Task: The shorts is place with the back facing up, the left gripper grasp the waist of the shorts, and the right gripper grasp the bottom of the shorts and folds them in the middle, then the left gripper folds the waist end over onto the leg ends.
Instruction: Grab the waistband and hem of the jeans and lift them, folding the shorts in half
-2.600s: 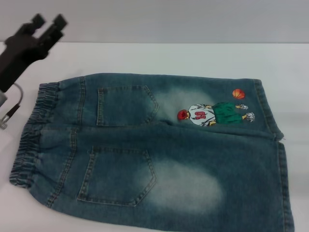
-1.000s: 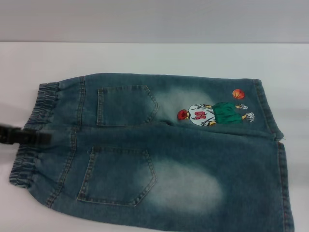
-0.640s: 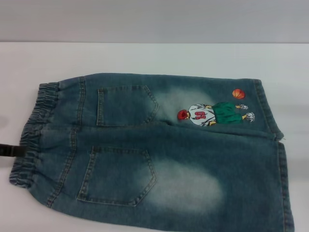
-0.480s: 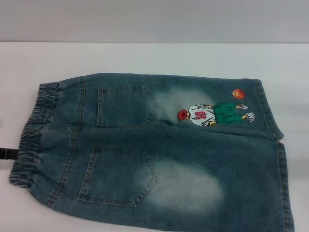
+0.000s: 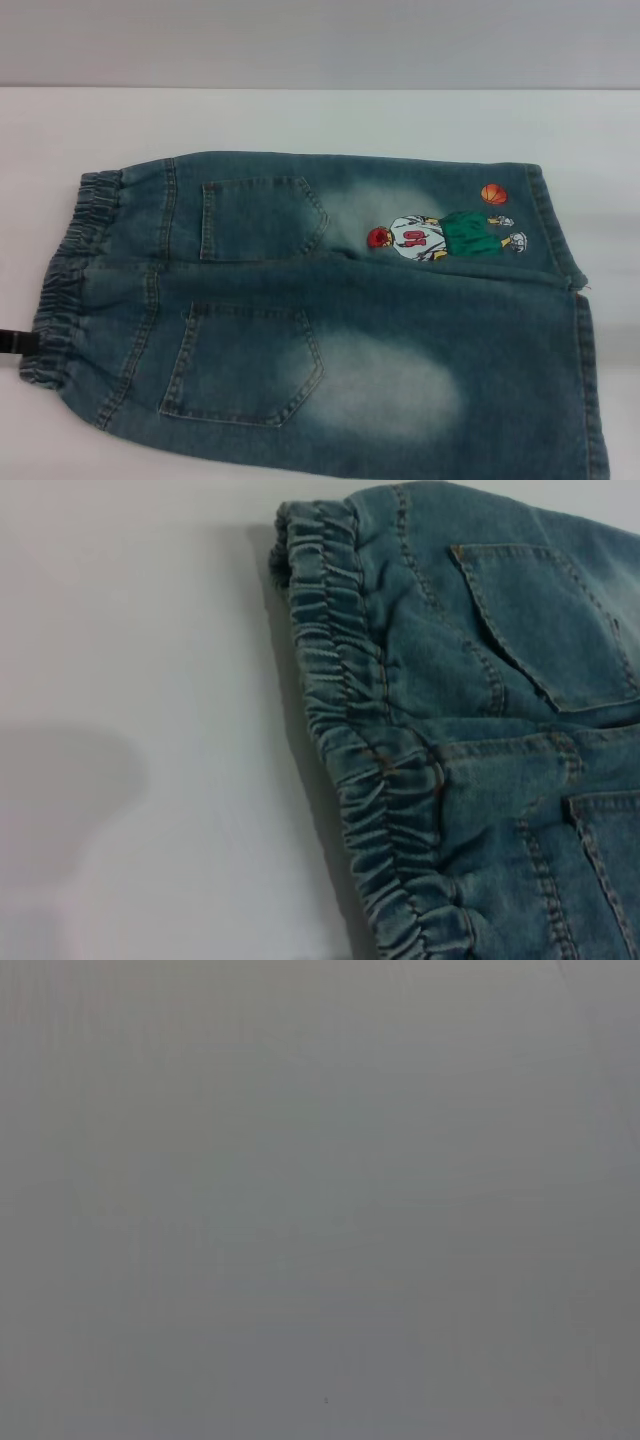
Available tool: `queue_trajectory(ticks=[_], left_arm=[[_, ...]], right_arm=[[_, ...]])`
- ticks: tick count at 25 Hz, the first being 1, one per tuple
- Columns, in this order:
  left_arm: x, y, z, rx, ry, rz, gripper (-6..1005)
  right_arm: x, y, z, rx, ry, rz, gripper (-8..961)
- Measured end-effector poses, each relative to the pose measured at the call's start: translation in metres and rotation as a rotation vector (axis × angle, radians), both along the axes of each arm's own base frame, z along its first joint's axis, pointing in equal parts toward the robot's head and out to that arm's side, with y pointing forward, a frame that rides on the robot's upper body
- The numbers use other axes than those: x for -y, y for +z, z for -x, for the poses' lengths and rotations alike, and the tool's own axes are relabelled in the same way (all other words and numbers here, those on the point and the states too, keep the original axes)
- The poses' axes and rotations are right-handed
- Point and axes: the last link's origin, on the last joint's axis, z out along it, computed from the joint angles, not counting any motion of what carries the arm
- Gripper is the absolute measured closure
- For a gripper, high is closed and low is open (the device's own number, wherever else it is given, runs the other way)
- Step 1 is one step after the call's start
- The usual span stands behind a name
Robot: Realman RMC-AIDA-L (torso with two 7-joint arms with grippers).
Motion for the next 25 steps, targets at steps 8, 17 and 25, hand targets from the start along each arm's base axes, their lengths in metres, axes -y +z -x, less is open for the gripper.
queue_trajectory(ticks=[8, 17, 25], left_arm=[[0.006, -0.004, 0.006, -0.002, 0.019, 0.006, 249], [0.007, -0.010, 0.008, 0.000, 0.024, 0.006, 249], [0.004, -0.017, 0.011, -0.018, 0.034, 0.013, 249]], right_arm=[[0.003, 0.001, -0.001, 0.001, 0.003, -0.006, 358], [0.003, 0.000, 0.000, 0.005, 0.008, 0.002, 357], [0.002, -0.004, 0.003, 0.014, 0.023, 0.025, 358]])
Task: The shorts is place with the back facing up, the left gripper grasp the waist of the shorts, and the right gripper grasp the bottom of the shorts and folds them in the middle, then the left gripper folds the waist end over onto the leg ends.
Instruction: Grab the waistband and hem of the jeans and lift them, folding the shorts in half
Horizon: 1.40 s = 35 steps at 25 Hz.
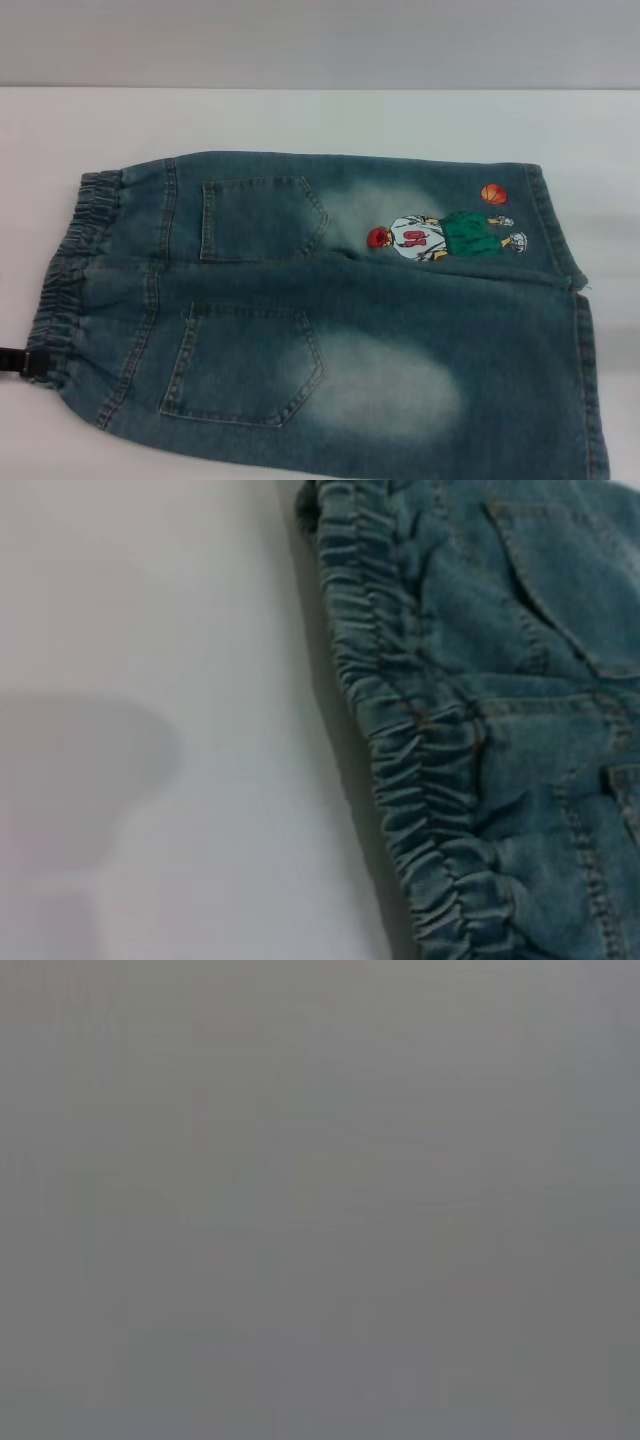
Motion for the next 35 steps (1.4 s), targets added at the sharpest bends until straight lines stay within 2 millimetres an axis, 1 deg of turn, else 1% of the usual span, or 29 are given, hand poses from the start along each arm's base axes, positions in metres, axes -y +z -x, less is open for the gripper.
queue_trajectory(ticks=[9, 11, 16, 20, 33, 35], left_arm=[[-0.008, -0.009, -0.007, -0.020, -0.018, 0.028, 249], [-0.008, -0.009, -0.007, -0.020, -0.018, 0.028, 249], [-0.007, -0.018, -0.015, 0.015, -0.029, 0.070, 248], [-0.006, -0.019, -0.018, 0.023, -0.033, 0.083, 248], [-0.011, -0.017, -0.022, 0.019, -0.062, 0.077, 417], [-0.012, -0.016, -0.022, 0.013, -0.069, 0.075, 455]], right_arm=[[-0.001, -0.002, 0.000, 0.006, 0.001, 0.013, 359], [-0.001, -0.002, 0.000, 0.008, -0.001, 0.014, 360], [0.000, 0.000, -0.001, 0.007, -0.008, 0.008, 360], [-0.001, 0.000, -0.002, 0.007, -0.015, 0.010, 359], [-0.001, 0.002, -0.004, 0.005, -0.024, 0.004, 359], [-0.001, 0.002, -0.004, 0.005, -0.025, 0.003, 359]])
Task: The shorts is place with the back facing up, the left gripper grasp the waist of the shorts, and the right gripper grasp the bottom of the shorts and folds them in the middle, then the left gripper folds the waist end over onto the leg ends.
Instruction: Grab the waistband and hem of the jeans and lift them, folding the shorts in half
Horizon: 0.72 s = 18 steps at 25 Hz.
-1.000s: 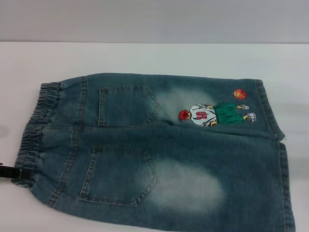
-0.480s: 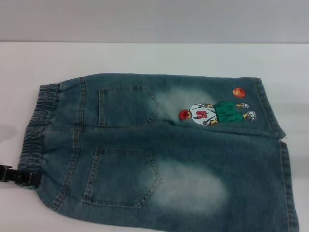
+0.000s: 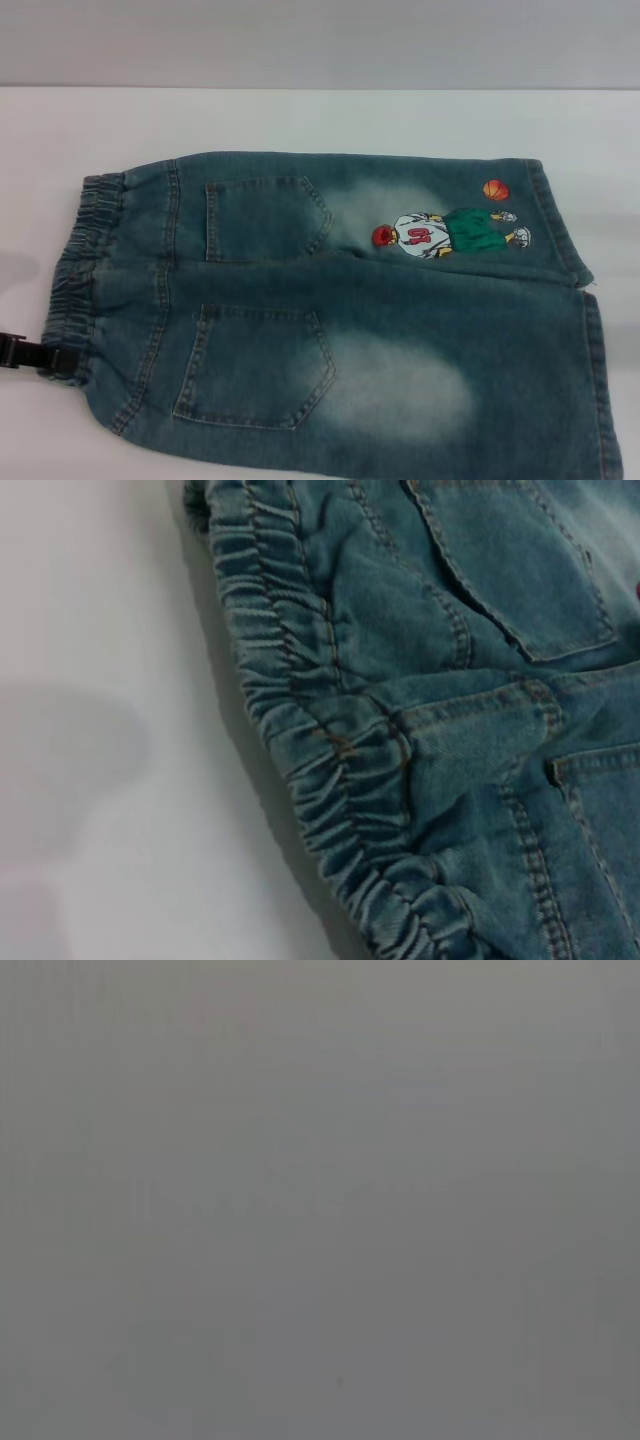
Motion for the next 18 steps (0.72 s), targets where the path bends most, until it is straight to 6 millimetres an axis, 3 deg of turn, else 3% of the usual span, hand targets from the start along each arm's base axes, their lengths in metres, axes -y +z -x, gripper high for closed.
queue_trajectory(ticks=[10, 15, 18], left_arm=[[-0.006, 0.003, -0.001, -0.023, -0.023, -0.011, 648], [-0.006, 0.003, -0.002, -0.024, -0.025, -0.011, 875], [-0.007, 0.003, -0.003, -0.023, -0.028, -0.010, 919]], right_arm=[[-0.002, 0.002, -0.002, 0.002, -0.013, 0.003, 358], [-0.004, 0.001, 0.000, -0.002, -0.003, 0.008, 359], [-0.009, 0.000, 0.008, -0.027, 0.062, 0.045, 359]])
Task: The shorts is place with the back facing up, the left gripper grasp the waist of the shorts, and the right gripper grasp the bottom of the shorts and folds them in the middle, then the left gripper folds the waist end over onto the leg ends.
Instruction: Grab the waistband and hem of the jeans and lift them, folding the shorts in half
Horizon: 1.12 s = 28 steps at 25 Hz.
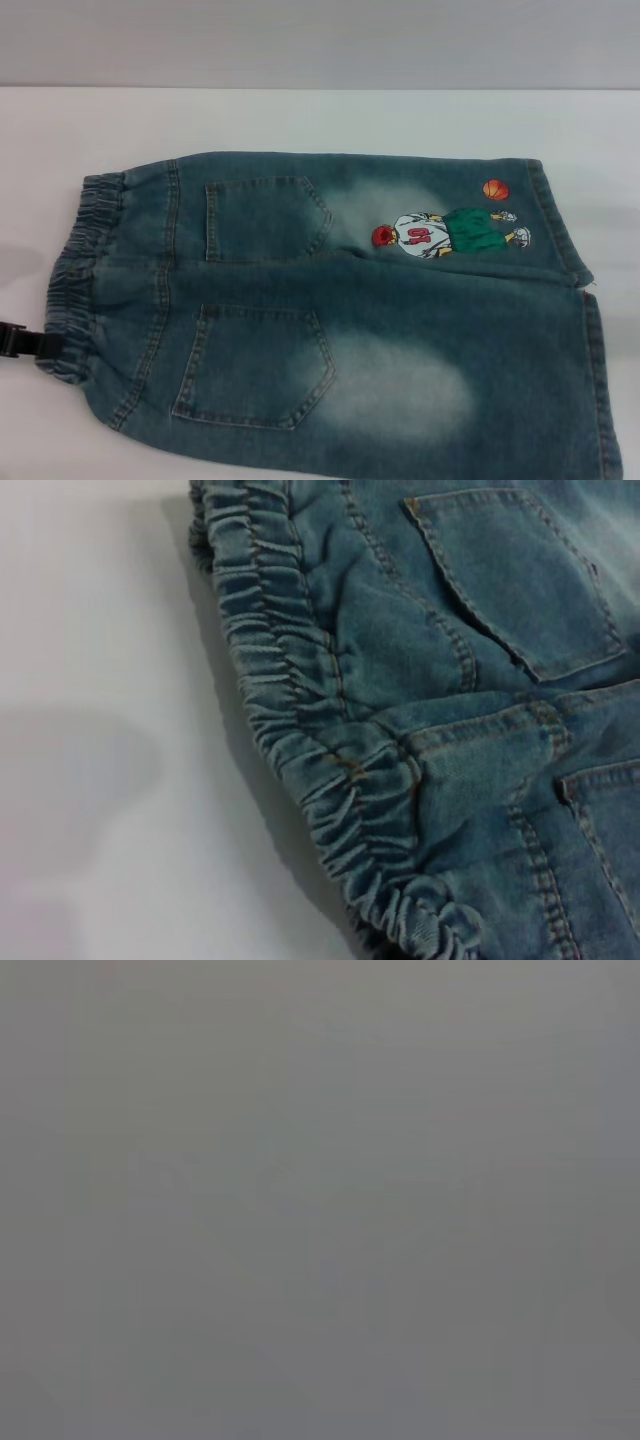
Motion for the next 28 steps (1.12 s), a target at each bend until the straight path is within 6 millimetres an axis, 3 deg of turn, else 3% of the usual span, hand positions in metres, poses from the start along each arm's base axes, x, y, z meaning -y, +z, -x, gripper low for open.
queue_trajectory(ticks=[2, 3, 4, 7, 9, 15, 18, 19, 20, 23, 28], left_arm=[[-0.001, 0.000, -0.001, 0.004, -0.001, -0.006, 949], [-0.003, 0.001, -0.003, 0.011, -0.004, -0.015, 949], [-0.004, 0.001, -0.004, 0.015, -0.006, -0.017, 949], [-0.006, 0.000, -0.007, 0.022, -0.011, -0.018, 949], [-0.007, -0.001, -0.009, 0.027, -0.017, -0.018, 949], [-0.014, 0.003, -0.014, 0.044, -0.029, -0.060, 949], [-0.016, 0.004, -0.016, 0.055, -0.032, -0.072, 949], [-0.017, 0.004, -0.017, 0.059, -0.035, -0.075, 949], [-0.017, 0.004, -0.017, 0.059, -0.035, -0.075, 949], [-0.019, 0.002, -0.019, 0.064, -0.041, -0.075, 949], [-0.023, -0.003, -0.025, 0.071, -0.055, -0.072, 949]], right_arm=[[-0.007, -0.002, 0.016, -0.006, 0.116, 0.073, 359], [-0.014, -0.004, 0.039, 0.015, 0.264, 0.174, 359], [-0.014, -0.004, 0.039, 0.015, 0.264, 0.174, 359], [-0.021, -0.010, 0.073, 0.065, 0.466, 0.336, 359], [-0.021, -0.016, 0.100, 0.140, 0.613, 0.469, 360], [-0.015, -0.010, 0.148, 0.304, 0.862, 0.760, 360], [-0.015, -0.002, 0.164, 0.348, 0.901, 0.968, 360], [-0.016, 0.002, 0.172, 0.376, 0.894, 1.139, 360], [-0.016, 0.002, 0.172, 0.376, 0.894, 1.139, 360], [-0.006, 0.009, 0.178, 0.452, 0.898, 1.468, 359], [0.006, 0.017, 0.170, 0.555, 0.839, 1.712, 359]])
